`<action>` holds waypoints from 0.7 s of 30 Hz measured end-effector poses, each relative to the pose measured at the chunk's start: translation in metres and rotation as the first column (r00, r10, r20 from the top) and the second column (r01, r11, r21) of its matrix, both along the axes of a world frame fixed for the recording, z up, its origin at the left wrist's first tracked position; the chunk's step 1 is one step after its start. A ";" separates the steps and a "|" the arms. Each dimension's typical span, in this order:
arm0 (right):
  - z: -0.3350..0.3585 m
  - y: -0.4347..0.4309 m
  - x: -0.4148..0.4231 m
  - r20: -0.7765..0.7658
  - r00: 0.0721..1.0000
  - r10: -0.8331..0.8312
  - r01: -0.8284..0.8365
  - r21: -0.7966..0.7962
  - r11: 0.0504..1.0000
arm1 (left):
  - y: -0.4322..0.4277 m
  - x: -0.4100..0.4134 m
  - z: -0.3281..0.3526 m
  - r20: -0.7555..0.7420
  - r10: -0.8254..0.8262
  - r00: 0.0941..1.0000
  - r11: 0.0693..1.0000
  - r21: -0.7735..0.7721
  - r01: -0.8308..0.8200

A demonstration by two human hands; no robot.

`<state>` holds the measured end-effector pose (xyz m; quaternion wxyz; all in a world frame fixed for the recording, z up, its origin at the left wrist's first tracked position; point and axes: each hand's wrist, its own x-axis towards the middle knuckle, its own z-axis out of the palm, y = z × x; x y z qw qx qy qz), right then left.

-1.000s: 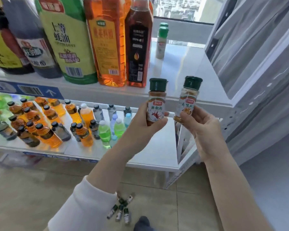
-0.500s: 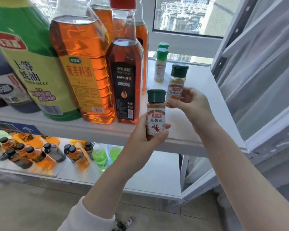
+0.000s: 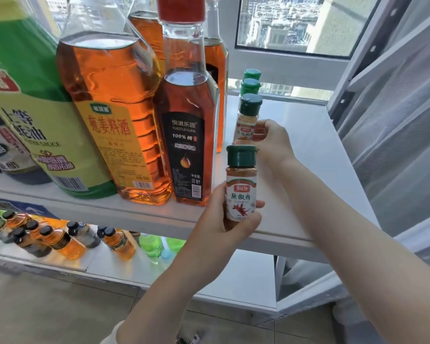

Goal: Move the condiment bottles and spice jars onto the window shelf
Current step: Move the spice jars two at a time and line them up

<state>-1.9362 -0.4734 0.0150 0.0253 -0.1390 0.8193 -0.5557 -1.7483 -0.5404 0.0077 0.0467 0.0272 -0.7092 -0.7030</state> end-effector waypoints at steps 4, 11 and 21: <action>0.001 -0.003 -0.004 -0.017 1.000 0.022 -0.021 0.027 0.999 | 0.000 0.000 0.002 0.002 -0.002 1.000 1.000 0.015 0.002; -0.001 -0.004 -0.003 -0.050 0.999 0.021 -0.019 0.026 0.999 | -0.002 0.001 0.003 0.008 -0.003 1.000 1.000 0.025 0.003; 0.054 0.040 0.061 -0.120 0.991 0.066 -0.085 -0.163 0.983 | -0.003 0.000 0.013 0.000 -0.043 0.999 0.999 -0.024 0.043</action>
